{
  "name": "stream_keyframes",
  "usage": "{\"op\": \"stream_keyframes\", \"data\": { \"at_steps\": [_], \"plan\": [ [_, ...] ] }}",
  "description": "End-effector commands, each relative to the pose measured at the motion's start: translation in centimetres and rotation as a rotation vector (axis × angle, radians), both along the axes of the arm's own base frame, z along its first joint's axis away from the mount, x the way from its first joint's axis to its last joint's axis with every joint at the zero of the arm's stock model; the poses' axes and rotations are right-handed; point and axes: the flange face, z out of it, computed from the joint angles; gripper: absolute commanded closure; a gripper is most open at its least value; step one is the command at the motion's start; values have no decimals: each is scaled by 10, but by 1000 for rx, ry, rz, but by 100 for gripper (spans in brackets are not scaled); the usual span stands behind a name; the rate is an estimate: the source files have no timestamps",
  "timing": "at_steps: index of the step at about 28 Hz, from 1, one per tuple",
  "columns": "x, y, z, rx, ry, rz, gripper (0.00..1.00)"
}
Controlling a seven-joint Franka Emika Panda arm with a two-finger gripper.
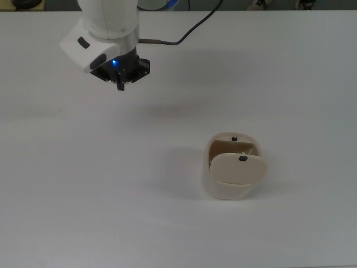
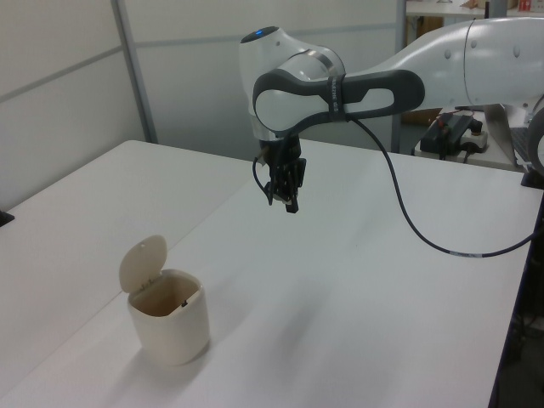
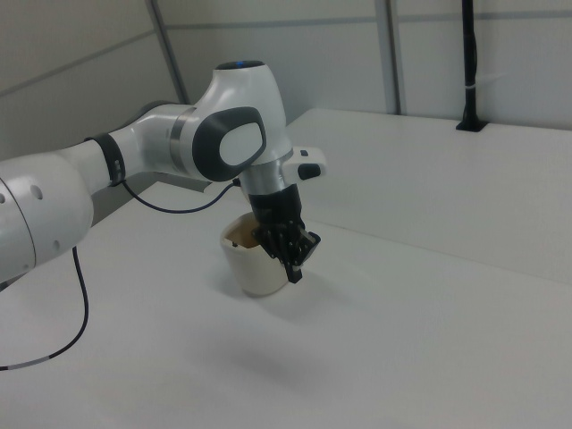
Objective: Close the trash can
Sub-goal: 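Raise the gripper and swing it behind the open cream lid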
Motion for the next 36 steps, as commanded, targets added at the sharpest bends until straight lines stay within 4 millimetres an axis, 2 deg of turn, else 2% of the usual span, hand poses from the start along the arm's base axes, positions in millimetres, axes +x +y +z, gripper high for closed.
{"op": "stream_keyframes", "data": {
  "at_steps": [1, 7, 15, 17, 20, 21, 25, 26, 30, 32, 36],
  "plan": [
    [-7, -3, 9, 9, 15, 16, 100],
    [-6, 4, 14, 14, 0, 19, 100],
    [9, 26, 68, 116, -169, 24, 100],
    [12, 29, 75, 134, -218, 16, 100],
    [20, 45, 83, 143, -297, 6, 100],
    [26, 56, 90, 149, -368, 0, 100],
    [38, 71, 95, 164, -494, -17, 100],
    [45, 85, 92, 172, -541, -10, 100],
    [54, 103, 86, 184, -599, 3, 100],
    [58, 121, 81, 193, -626, 26, 100],
    [61, 133, 81, 207, -668, 41, 100]
  ]
}}
